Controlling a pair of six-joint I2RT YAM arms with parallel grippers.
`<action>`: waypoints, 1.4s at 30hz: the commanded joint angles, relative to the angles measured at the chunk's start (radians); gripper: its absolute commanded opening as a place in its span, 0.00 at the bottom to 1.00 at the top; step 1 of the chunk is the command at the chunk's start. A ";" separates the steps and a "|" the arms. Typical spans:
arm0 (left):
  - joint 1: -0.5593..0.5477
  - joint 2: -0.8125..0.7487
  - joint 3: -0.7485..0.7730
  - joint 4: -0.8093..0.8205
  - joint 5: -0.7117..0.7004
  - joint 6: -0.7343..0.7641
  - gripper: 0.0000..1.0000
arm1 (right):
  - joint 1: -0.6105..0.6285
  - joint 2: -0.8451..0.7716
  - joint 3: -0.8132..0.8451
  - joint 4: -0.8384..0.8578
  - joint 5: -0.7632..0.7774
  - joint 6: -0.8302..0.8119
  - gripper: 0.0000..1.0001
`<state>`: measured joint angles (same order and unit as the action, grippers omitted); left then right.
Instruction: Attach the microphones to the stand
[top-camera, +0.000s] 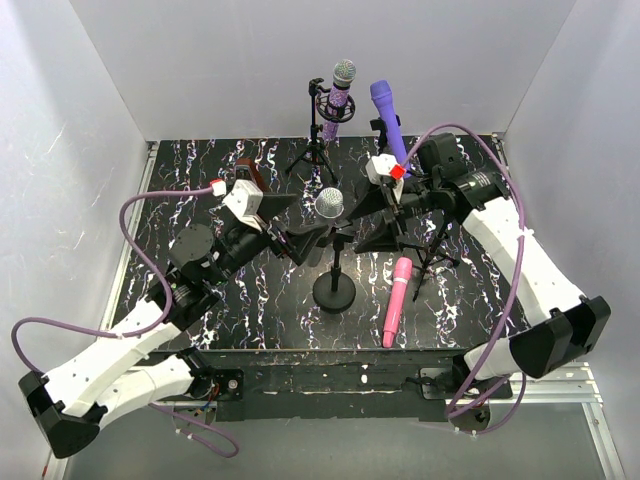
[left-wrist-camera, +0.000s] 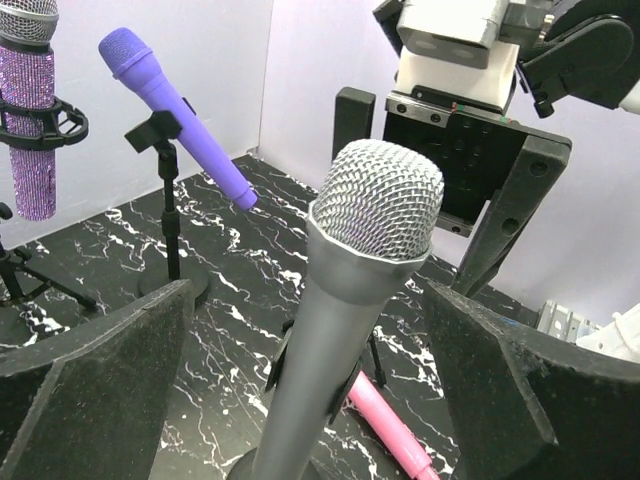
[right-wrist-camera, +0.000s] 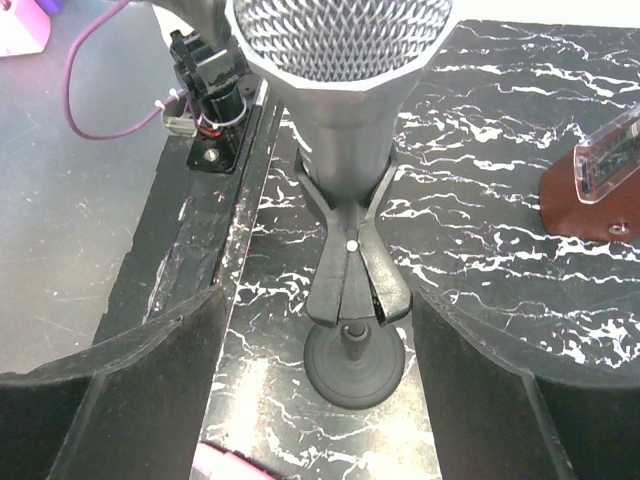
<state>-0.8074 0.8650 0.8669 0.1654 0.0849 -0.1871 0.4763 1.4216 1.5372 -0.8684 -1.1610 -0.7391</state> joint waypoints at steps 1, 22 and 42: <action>0.001 -0.052 0.052 -0.156 0.004 0.017 0.98 | -0.014 -0.082 -0.052 -0.018 0.012 -0.029 0.82; -0.001 -0.164 0.003 -0.400 0.092 0.130 0.98 | -0.097 -0.194 -0.184 0.147 0.007 0.182 0.83; 0.001 -0.366 -0.227 -0.394 0.061 0.038 0.98 | -0.044 -0.147 -0.499 0.551 0.081 0.210 0.79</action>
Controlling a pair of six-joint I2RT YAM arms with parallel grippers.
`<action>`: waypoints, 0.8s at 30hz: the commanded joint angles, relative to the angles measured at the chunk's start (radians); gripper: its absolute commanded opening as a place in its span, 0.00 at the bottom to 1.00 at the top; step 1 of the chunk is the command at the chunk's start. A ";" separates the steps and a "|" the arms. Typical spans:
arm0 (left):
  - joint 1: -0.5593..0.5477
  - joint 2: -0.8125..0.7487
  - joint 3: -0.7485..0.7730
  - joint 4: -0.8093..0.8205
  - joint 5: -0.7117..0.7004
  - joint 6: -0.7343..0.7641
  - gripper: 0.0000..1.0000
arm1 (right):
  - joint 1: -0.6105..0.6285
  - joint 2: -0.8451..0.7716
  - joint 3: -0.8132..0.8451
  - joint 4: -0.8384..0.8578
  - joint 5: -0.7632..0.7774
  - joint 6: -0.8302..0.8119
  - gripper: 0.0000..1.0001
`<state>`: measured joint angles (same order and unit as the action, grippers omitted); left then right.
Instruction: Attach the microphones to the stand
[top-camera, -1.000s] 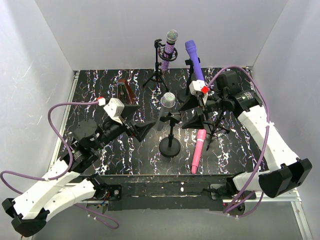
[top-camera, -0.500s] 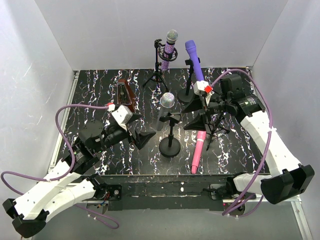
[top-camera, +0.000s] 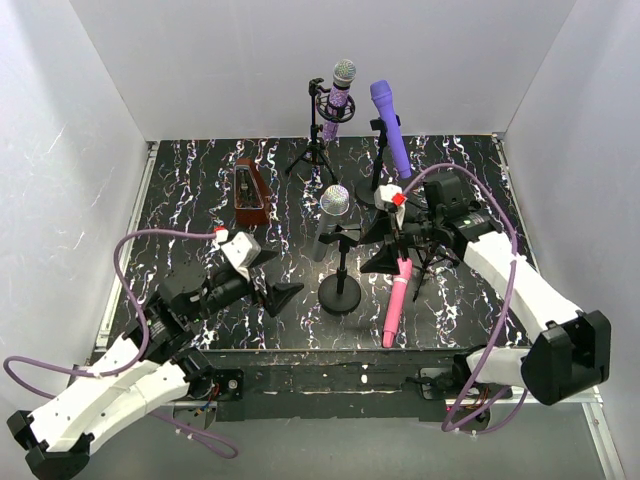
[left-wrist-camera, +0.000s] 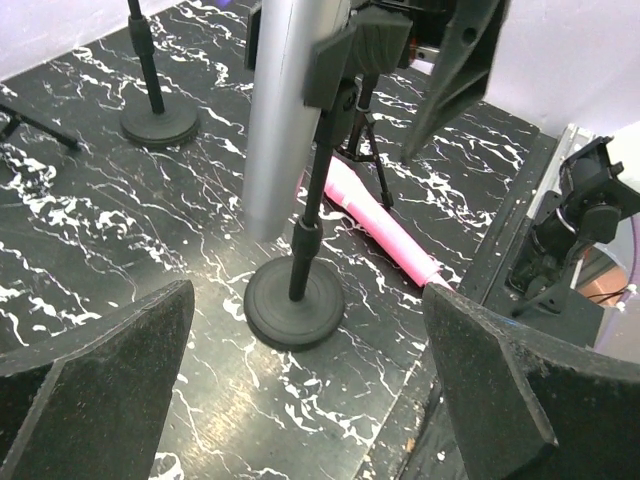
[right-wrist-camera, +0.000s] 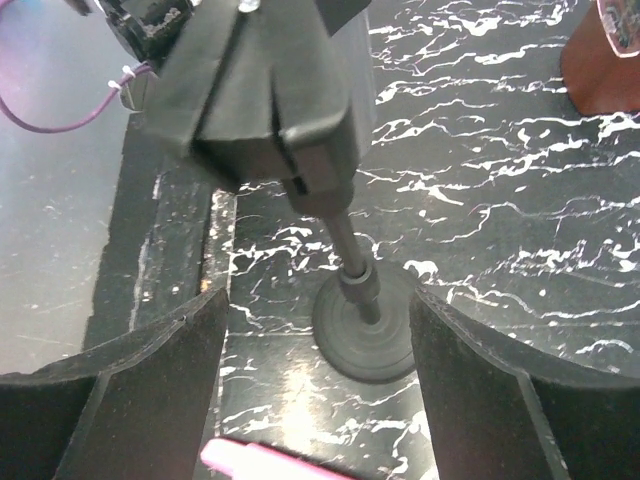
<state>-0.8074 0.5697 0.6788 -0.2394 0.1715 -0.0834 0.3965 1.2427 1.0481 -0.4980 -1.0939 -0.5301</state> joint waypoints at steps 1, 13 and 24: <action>-0.001 -0.092 -0.050 0.009 -0.038 -0.079 0.98 | 0.045 0.046 -0.014 0.214 0.019 0.016 0.78; -0.001 -0.217 -0.071 -0.060 -0.124 -0.147 0.98 | 0.076 0.130 -0.216 0.906 -0.119 0.424 0.56; 0.001 -0.156 -0.064 -0.023 -0.125 -0.153 0.98 | 0.107 0.146 -0.215 0.959 -0.181 0.422 0.12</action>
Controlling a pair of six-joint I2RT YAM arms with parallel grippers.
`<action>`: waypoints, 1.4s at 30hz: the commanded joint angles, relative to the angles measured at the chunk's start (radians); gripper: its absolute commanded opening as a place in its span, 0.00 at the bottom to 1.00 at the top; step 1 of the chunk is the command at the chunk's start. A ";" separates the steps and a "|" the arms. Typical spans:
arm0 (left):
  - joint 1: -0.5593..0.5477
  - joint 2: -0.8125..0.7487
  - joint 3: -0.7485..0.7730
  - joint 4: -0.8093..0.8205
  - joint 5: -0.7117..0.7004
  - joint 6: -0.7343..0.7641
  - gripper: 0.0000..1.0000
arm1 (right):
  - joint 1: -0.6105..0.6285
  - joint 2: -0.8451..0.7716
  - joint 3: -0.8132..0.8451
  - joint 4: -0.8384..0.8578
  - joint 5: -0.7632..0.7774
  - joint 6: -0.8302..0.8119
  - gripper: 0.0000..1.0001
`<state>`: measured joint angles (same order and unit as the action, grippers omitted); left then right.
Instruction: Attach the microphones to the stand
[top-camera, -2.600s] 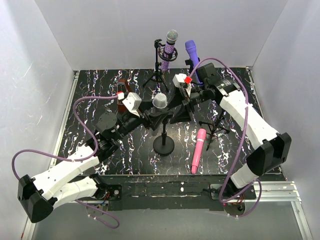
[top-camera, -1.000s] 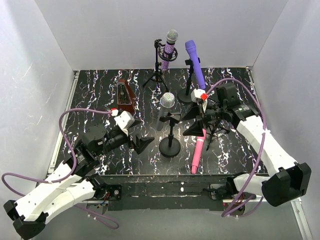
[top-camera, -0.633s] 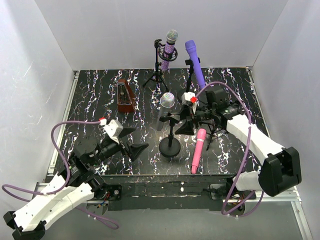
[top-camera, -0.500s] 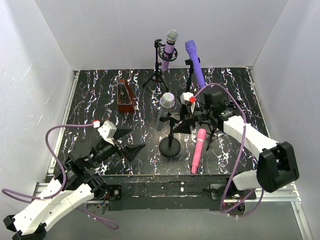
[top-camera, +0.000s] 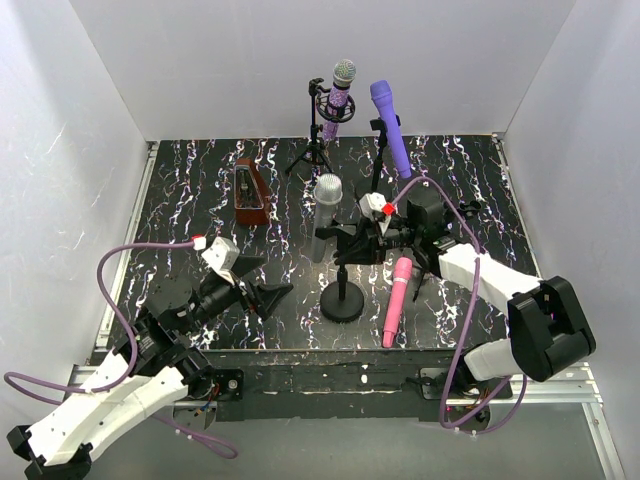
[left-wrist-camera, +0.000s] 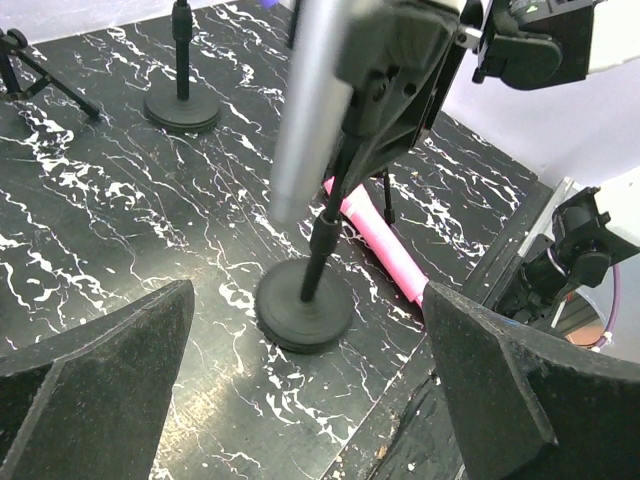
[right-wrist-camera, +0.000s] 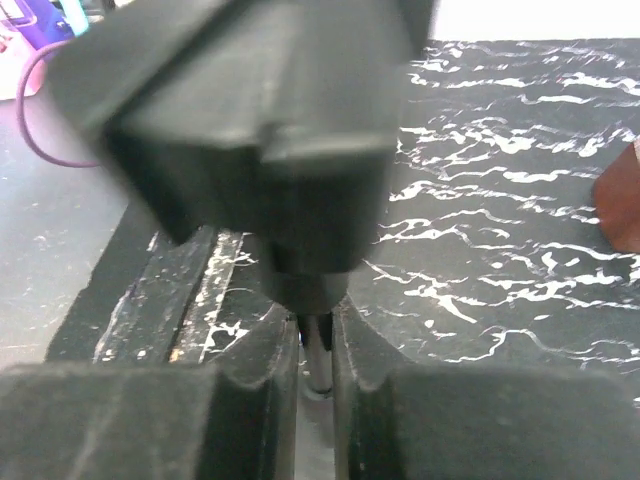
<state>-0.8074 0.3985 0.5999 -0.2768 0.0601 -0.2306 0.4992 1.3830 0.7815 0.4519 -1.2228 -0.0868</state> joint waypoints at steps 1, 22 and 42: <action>-0.001 0.017 0.015 0.014 -0.016 -0.006 0.98 | 0.006 0.004 0.079 -0.075 -0.044 -0.072 0.08; -0.001 0.008 0.031 -0.032 -0.045 -0.049 0.98 | -0.065 0.450 0.657 -0.117 0.397 -0.083 0.01; 0.001 0.000 0.005 -0.007 -0.045 -0.047 0.98 | -0.085 0.311 0.450 -0.182 0.344 -0.102 0.41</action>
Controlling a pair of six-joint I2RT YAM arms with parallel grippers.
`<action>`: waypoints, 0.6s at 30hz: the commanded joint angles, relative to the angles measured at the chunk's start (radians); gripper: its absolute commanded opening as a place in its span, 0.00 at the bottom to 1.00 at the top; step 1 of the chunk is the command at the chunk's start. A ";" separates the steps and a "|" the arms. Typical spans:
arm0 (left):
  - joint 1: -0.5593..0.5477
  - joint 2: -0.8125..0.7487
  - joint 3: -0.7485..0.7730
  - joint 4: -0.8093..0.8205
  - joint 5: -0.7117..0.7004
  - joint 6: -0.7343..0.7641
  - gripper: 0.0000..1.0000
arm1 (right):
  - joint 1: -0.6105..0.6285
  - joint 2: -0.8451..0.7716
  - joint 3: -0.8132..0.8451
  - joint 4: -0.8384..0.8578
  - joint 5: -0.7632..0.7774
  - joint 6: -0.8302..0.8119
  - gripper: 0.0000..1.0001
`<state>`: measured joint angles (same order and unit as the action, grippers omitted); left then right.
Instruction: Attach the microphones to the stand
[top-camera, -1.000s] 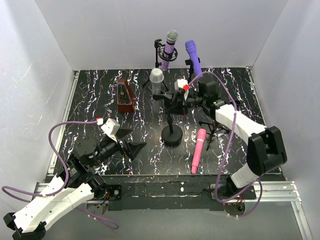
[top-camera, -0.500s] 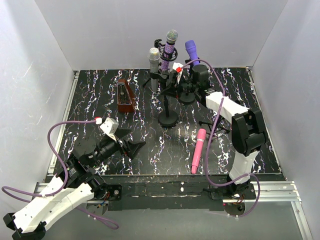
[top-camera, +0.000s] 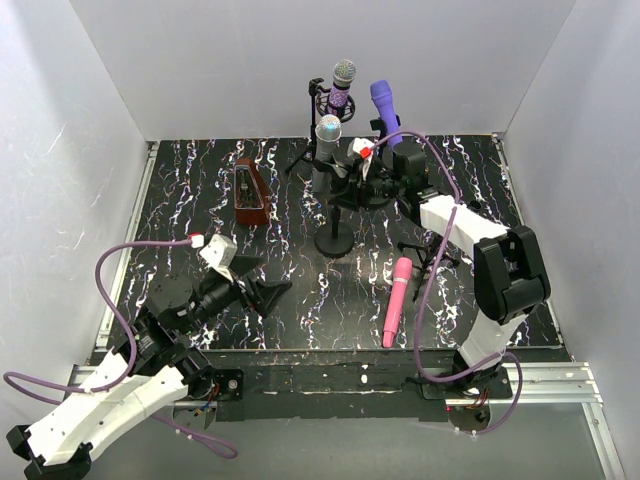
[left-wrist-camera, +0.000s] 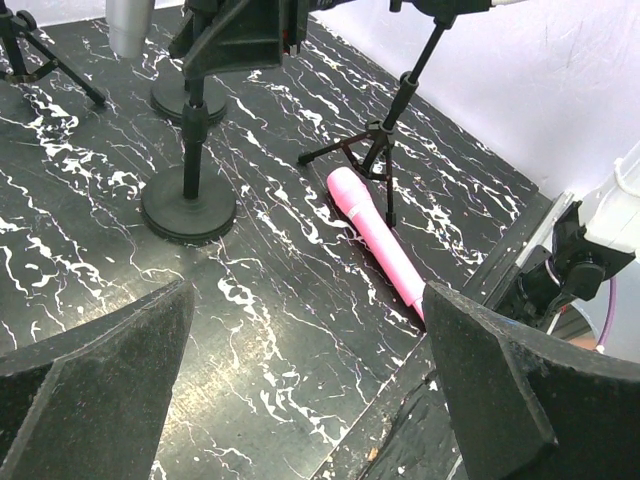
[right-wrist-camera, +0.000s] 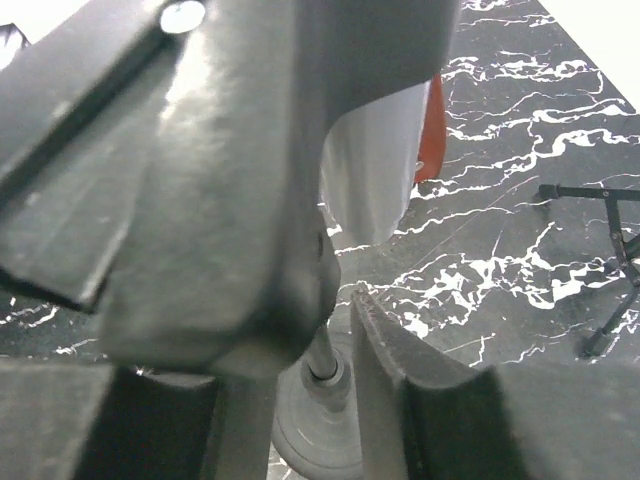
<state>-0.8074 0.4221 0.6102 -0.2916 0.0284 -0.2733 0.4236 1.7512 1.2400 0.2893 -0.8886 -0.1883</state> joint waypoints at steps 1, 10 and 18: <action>-0.001 -0.028 -0.004 0.002 -0.015 -0.006 0.98 | -0.008 -0.068 -0.013 -0.032 0.011 0.001 0.45; -0.001 -0.048 0.036 -0.109 -0.013 -0.026 0.98 | -0.034 -0.235 -0.059 -0.318 0.053 -0.131 0.75; 0.001 -0.025 0.057 -0.132 -0.058 -0.050 0.98 | -0.036 -0.389 -0.070 -0.655 0.047 -0.318 0.86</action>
<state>-0.8074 0.3832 0.6189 -0.3981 0.0055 -0.3096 0.3882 1.4380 1.1706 -0.1387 -0.8387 -0.3801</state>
